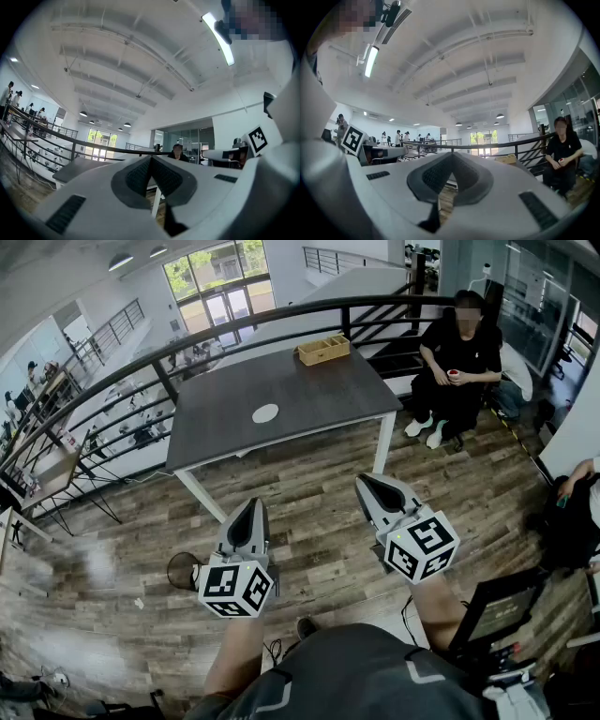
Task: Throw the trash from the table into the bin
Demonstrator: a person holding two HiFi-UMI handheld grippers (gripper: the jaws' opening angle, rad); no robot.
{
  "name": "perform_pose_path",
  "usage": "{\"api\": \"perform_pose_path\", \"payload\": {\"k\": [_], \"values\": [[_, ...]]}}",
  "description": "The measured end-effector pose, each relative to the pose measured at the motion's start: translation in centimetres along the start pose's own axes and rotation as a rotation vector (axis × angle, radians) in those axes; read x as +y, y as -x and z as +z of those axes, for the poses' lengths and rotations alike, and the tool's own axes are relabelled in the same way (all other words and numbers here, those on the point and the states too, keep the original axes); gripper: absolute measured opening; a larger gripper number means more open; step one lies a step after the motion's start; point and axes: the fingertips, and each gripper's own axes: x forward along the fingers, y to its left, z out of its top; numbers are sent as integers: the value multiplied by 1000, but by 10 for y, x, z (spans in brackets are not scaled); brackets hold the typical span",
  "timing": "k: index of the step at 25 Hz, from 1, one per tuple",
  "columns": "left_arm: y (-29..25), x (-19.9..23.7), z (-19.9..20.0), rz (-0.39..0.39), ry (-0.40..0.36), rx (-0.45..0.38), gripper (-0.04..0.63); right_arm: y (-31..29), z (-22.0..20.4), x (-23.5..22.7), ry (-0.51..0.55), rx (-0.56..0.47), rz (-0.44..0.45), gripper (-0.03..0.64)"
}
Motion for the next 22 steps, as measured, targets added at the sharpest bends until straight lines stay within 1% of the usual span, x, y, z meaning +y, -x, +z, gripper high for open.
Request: {"api": "perform_pose_path", "payload": {"k": [9, 13, 22], "values": [[-4, -1, -5, -43, -1, 16, 9, -8, -3, 2, 5, 6, 3, 11], [-5, -2, -7, -51, 3, 20, 9, -6, -7, 0, -3, 10, -1, 11], [-6, -4, -3, -100, 18, 16, 9, -10, -4, 1, -27, 0, -6, 12]]}}
